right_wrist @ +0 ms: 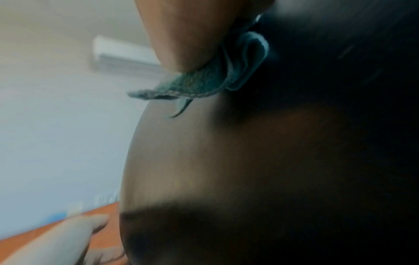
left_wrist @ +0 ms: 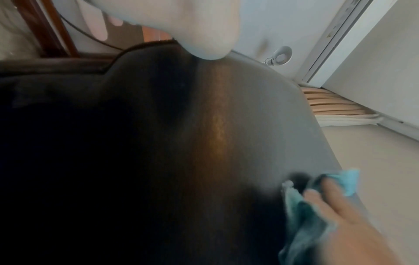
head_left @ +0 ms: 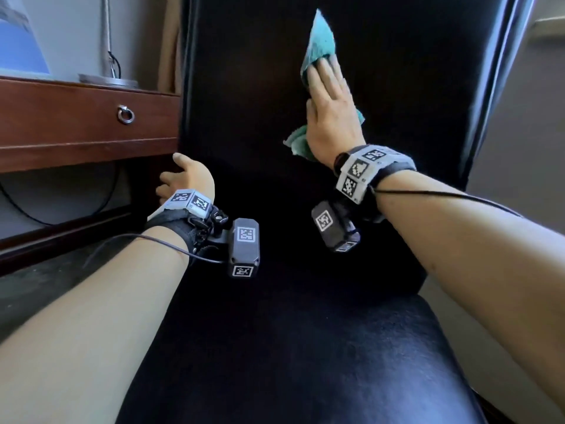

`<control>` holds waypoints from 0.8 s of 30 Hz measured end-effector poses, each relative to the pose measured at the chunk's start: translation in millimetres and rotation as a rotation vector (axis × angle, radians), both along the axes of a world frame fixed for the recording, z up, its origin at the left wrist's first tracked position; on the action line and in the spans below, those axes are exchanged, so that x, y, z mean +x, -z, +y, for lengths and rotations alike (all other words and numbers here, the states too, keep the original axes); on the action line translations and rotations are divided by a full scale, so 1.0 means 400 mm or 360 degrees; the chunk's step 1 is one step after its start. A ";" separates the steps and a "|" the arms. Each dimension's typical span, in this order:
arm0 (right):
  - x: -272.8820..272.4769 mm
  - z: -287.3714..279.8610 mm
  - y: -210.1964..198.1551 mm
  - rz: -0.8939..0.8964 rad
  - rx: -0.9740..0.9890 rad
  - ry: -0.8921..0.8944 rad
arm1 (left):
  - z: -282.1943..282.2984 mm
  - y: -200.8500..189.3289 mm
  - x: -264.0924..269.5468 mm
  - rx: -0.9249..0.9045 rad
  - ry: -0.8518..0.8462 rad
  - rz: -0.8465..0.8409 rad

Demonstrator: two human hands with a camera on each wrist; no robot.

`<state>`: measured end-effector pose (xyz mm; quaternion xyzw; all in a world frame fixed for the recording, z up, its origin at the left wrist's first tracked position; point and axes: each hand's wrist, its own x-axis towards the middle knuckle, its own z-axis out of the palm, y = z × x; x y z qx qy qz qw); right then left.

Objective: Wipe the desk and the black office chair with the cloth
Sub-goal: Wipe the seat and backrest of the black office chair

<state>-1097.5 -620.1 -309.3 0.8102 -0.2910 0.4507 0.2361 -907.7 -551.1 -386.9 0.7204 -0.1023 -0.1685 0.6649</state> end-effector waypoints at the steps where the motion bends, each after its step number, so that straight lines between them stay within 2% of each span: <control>1: 0.035 -0.008 0.024 0.0032 -0.0052 -0.0056 | 0.005 -0.009 0.018 -0.0016 0.0040 -0.0090; 2: 0.064 -0.015 0.068 0.0196 -0.0102 -0.0154 | 0.010 -0.017 0.037 -0.0065 0.0085 -0.0164; 5: 0.062 -0.018 0.262 0.1126 -0.0094 -0.0523 | -0.001 -0.037 0.077 -0.0230 0.0323 -0.0254; 6: 0.036 -0.023 0.300 0.1414 -0.0112 -0.0558 | -0.003 -0.043 0.077 -0.0287 0.0421 -0.0223; 8: -0.004 -0.041 0.284 0.1763 -0.0271 -0.0561 | -0.015 -0.048 0.076 -0.0360 0.0540 -0.0169; 10: -0.009 -0.057 0.198 0.1687 -0.0511 -0.0594 | -0.031 -0.037 0.079 -0.0370 0.0534 -0.0166; 12: -0.003 -0.058 0.110 0.1373 -0.0681 -0.0435 | -0.044 -0.017 0.072 -0.0389 0.0501 -0.0158; 14: 0.018 -0.040 0.101 0.1023 -0.0538 -0.0180 | -0.052 -0.001 0.065 -0.0437 0.0507 -0.0154; 16: 0.048 -0.031 0.169 0.0722 -0.0261 -0.0173 | -0.056 0.016 0.073 -0.0461 0.0565 -0.0167; 17: 0.060 -0.025 0.205 0.0675 -0.0125 -0.0232 | -0.053 0.025 0.082 -0.0459 0.0592 -0.0147; 19: 0.081 -0.004 0.240 0.0867 0.0125 -0.0393 | -0.031 0.041 0.097 -0.0414 0.0637 -0.0050; 22: 0.081 0.042 0.219 0.1362 0.0409 -0.0469 | -0.006 0.090 0.124 -0.0275 0.0671 0.0108; 24: 0.078 0.075 0.189 0.1390 0.0358 -0.0399 | 0.005 0.108 0.135 -0.0262 0.0696 0.0161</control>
